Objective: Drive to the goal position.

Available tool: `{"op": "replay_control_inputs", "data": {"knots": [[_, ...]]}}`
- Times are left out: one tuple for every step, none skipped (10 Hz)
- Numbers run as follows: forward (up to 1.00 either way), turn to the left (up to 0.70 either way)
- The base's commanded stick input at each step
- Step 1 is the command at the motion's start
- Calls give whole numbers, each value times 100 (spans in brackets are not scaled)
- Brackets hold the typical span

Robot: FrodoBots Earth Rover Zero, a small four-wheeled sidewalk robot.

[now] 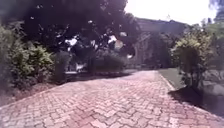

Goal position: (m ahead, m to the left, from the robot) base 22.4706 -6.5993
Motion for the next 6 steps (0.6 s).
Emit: {"op": "replay_control_inputs", "data": {"knots": [[70, -35], [70, -35], [70, -35], [70, -35], [70, -35], [70, -35]]}}
